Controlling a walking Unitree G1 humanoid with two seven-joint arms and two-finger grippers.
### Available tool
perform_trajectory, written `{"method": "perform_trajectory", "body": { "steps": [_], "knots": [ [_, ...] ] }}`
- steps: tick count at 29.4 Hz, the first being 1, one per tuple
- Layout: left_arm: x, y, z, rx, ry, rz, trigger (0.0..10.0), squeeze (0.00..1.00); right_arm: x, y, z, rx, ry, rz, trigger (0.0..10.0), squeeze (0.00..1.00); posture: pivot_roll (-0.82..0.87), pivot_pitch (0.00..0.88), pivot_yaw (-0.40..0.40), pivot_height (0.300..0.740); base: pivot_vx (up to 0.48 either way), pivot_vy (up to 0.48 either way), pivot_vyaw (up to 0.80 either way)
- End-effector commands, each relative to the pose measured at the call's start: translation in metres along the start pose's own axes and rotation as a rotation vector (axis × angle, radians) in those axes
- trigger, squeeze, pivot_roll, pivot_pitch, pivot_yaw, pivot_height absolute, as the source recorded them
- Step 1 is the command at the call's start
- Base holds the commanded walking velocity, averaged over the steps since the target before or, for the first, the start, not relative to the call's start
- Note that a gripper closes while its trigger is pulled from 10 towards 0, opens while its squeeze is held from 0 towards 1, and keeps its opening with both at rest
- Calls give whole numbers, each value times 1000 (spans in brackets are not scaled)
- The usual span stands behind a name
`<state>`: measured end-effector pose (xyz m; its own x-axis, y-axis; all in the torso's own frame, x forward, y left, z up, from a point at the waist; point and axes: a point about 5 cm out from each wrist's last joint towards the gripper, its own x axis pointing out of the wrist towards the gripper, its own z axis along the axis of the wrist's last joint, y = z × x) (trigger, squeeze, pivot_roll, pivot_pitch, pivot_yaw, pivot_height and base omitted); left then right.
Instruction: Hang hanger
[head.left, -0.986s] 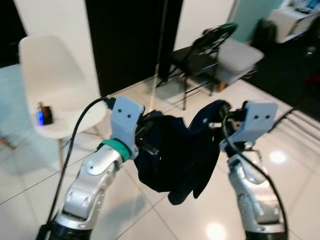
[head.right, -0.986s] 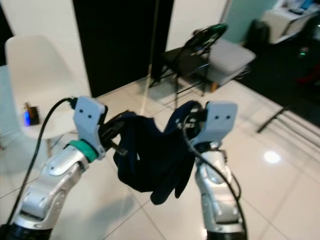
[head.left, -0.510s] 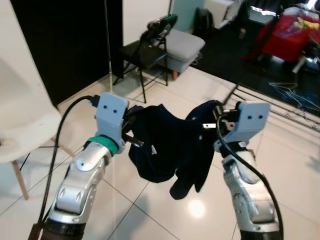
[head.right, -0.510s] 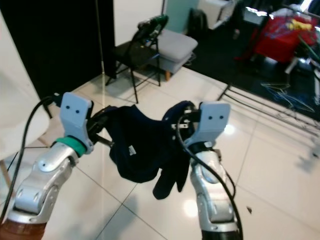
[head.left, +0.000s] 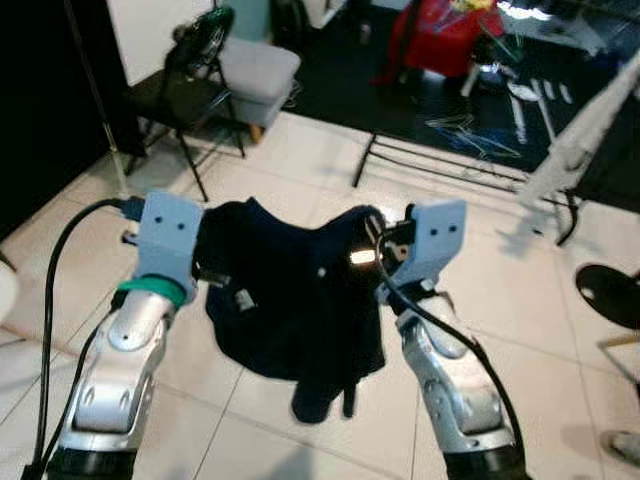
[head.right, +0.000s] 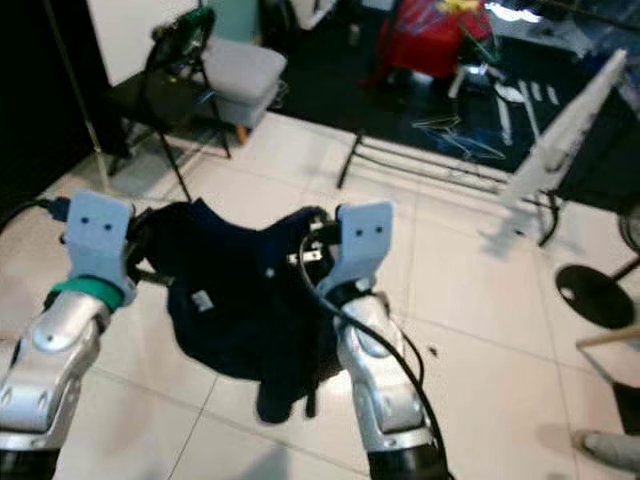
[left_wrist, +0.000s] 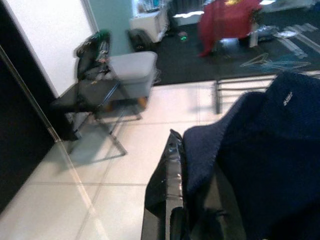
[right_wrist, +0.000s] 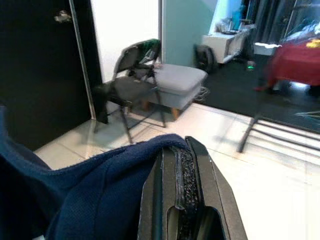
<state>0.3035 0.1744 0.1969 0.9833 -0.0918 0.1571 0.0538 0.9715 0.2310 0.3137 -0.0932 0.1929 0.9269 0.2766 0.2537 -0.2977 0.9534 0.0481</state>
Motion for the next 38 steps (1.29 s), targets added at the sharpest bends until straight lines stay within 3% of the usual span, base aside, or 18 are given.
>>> {"method": "perform_trajectory", "body": {
  "steps": [1,9,14,21,22,27,38],
  "knots": [
    [-6,6,-9,-2,35,9,10000,0,5,6,4,5,-39,30,10000,0,87,30,-37,740,0,0,-800],
    [-8,-17,-22,-21,52,-19,10000,0,-7,-2,-11,-11,10,1,10000,0,50,32,-18,740,0,0,-800],
    [-7,-30,-20,12,25,-47,10000,0,-10,-5,-14,-18,10,-16,10000,0,41,31,-10,740,0,0,-800],
    [-5,-32,-17,33,-13,-33,10000,0,-13,-9,-15,-31,0,-39,10000,0,42,27,-10,740,0,0,-784],
    [-3,-30,-15,23,-17,-15,10000,0,-18,-22,-17,-44,9,-97,10000,0,37,23,-3,740,469,0,0],
    [-1,-33,-15,23,-25,-19,10000,0,-22,-33,-17,-79,14,-126,10000,0,24,21,4,740,467,0,0],
    [4,-35,-12,19,-50,-6,10000,0,-15,-27,-15,-79,-7,-98,10000,0,32,17,-4,740,468,0,0]
  ]
}}
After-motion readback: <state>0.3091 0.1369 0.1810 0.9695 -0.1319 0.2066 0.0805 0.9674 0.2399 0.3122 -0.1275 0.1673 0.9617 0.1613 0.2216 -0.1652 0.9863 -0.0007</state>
